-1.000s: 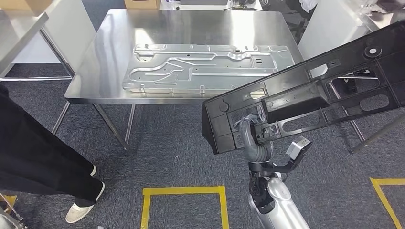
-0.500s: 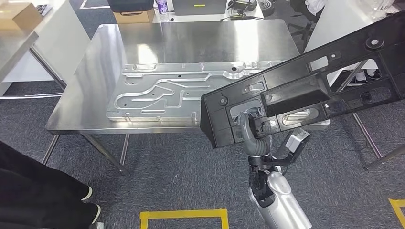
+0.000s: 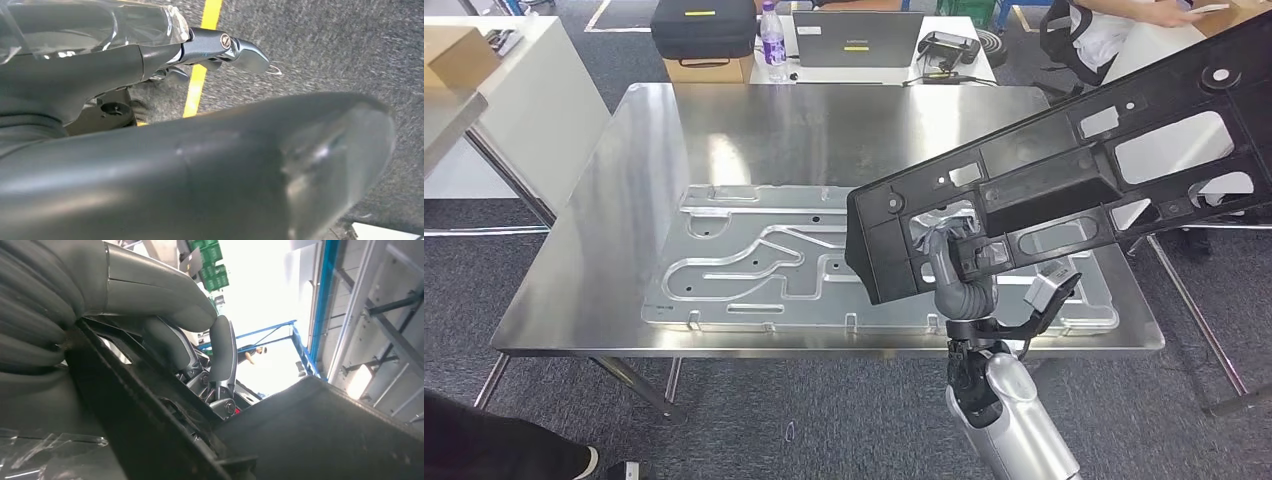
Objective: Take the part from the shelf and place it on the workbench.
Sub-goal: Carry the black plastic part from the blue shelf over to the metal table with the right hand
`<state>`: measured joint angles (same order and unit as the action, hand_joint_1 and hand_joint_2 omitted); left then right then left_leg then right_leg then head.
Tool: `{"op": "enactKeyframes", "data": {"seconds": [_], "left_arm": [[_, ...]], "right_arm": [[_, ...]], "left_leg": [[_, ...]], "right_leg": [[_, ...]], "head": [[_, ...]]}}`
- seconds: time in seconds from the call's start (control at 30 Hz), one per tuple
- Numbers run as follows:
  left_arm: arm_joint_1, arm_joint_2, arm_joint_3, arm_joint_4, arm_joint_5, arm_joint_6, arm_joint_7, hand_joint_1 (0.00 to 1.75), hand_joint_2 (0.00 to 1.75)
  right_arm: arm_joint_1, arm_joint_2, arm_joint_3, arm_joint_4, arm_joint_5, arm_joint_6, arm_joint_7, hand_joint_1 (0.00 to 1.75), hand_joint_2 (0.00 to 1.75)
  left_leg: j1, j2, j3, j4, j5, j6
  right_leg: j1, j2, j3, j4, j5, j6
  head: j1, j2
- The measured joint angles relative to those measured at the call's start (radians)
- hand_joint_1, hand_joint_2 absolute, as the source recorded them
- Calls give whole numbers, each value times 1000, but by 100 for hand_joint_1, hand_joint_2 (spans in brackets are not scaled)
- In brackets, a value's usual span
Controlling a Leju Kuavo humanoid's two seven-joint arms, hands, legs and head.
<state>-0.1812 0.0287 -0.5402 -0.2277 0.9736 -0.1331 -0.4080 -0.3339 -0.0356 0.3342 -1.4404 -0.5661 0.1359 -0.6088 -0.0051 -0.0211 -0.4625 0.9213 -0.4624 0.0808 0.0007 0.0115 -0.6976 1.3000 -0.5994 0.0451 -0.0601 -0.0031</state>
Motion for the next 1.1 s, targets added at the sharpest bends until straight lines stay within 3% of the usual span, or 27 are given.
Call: {"op": "enactKeyframes", "data": {"seconds": [0.03, 0.07, 0.1, 0.17, 0.2, 0.23, 0.3, 0.33, 0.37, 0.4, 0.47, 0.53, 0.57, 0.6, 0.67, 0.73, 0.87, 0.93, 1.0, 1.03, 1.07, 1.1], "left_arm": [[1, 0, 0, 0, 0, 0, 1, 0, 0], [1, 0, 0, 0, 0, 0, 1, 0, 0], [2, 0, 0, 0, 0, 0, 1, 0, 0], [4, -1, 0, 0, 0, 5, -4, 0, 0], [3, -1, 0, 0, -1, 11, -10, 0, 0], [1, -2, 0, 0, -2, 21, -17, 0, 0], [-8, -2, 0, -1, -4, 42, -32, 0, 0], [-13, -2, -1, -1, -4, 50, -40, 0, 0], [-17, -2, -1, -1, -4, 57, -47, 0, 0], [-20, -2, -1, -1, -4, 65, -57, 0, 0], [-19, -2, -1, -1, -8, 92, -89, 0, 0], [-15, -1, -1, -1, -15, 128, -122, 0, 0], [-12, -1, -1, -1, -17, 143, -134, 0, 0], [-9, -1, -1, -1, -18, 155, -143, 0, 0], [-3, 0, -1, -1, -18, 170, -161, 0, 0], [-3, 0, -1, -1, -20, 179, -184, 0, 0], [-6, -1, 0, -1, -24, 204, -200, 0, 175], [-6, -1, 0, -2, -28, 220, -192, 0, 175], [-4, -1, 0, -2, -32, 238, -180, 0, 175], [-4, -2, 0, -2, -33, 246, -175, 0, 175], [-3, -2, 0, -2, -34, 252, -170, 0, 131], [-1, -2, 0, -2, -33, 256, -164, 0, 87]], "right_arm": [[-5, -2, 0, 1, 5, -5, 8, 175, 175], [-13, -5, 0, 2, 8, -8, 17, 175, 175], [-22, -10, 0, 6, 8, -9, 28, 175, 175], [-46, -20, 0, 23, -2, -2, 53, 175, 175], [-60, -25, 1, 32, -11, 5, 67, 175, 175], [-76, -30, 0, 40, -23, 12, 80, 175, 175], [-114, -36, 0, 51, -44, 20, 104, 175, 175], [-136, -38, 0, 57, -55, 23, 114, 175, 175], [-155, -39, 0, 65, -63, 26, 123, 175, 175], [-169, -39, 0, 73, -72, 31, 131, 175, 175], [-187, -42, 1, 98, -94, 43, 147, 175, 175], [-201, -46, 2, 130, -117, 52, 160, 175, 175], [-209, -48, 3, 144, -127, 53, 163, 175, 175], [-217, -49, 4, 156, -134, 54, 165, 175, 175], [-233, -51, 4, 176, -147, 54, 169, 175, 175], [-244, -52, 5, 192, -164, 53, 177, 175, 175], [-255, -55, 6, 220, -213, 57, 194, 0, 0], [-262, -57, 7, 245, -250, 74, 200, 0, 0], [-265, -58, 10, 283, -291, 100, 206, 0, 0], [-263, -58, 12, 301, -308, 112, 208, 0, 0], [-260, -57, 14, 318, -321, 123, 210, 0, 0], [-258, -57, 16, 335, -332, 132, 211, 0, 0]], "left_leg": [[1, -4, 28, -2, -21, -1], [2, -7, 57, -4, -43, -3], [2, -9, 84, -7, -66, -5], [0, -13, 130, -10, -108, -11], [-2, -14, 151, -17, -127, -16], [-6, -15, 173, -19, -136, -21], [-12, -14, 185, 10, -123, -29], [-13, -9, 170, 59, -106, -35], [-11, -5, 134, 121, -100, -42], [-7, 0, 94, 181, -112, -51], [3, 4, 6, 270, -187, -68], [13, 5, -51, 275, -258, -78], [17, 6, -64, 241, -251, -81], [21, 7, -68, 189, -210, -84], [23, 14, -66, 81, -74, -83], [16, 18, -69, 41, -3, -68], [12, 15, -62, 33, 12, -34], [13, 15, -55, 30, 13, -22], [9, 13, -52, 29, 9, -14], [7, 10, -51, 30, 6, -11], [6, 6, -48, 30, 3, -10], [6, 2, -44, 30, -1, -10]], "right_leg": [[0, 0, -32, -20, -38, 0], [0, 0, -52, -61, -42, -1], [1, -1, -63, -121, 6, -4], [2, -5, -67, -258, 187, -13], [5, -5, -63, -303, 262, -17], [6, -3, -57, -328, 299, -20], [1, 1, -35, -340, 310, -24], [-4, 1, -22, -344, 314, -28], [-9, -2, -13, -346, 318, -33], [-11, -3, -6, -347, 319, -37], [-12, -3, 4, -346, 306, -41], [-13, -1, 18, -344, 290, -40], [-13, -1, 27, -343, 281, -37], [-15, -1, 35, -342, 273, -33], [-17, -1, 45, -341, 263, -23], [-17, -2, 46, -342, 261, -12], [-20, -6, 37, -326, 249, 9], [-20, -8, -8, -230, 201, 14], [-19, -7, -84, -84, 145, 15], [-19, -7, -112, -35, 133, 15], [-19, -8, -123, -22, 139, 13], [-19, -8, -109, -59, 166, 11]], "head": [[0, 0], [1, 0], [1, 0], [3, 0], [4, 0], [5, 0], [4, 0], [3, 0], [2, 0], [0, 0], [-2, 0], [-2, 0], [-2, 0], [-3, 0], [-3, 0], [-2, 0], [-1, 0], [2, 0], [3, 0], [4, 0], [4, 0], [4, 0]]}}
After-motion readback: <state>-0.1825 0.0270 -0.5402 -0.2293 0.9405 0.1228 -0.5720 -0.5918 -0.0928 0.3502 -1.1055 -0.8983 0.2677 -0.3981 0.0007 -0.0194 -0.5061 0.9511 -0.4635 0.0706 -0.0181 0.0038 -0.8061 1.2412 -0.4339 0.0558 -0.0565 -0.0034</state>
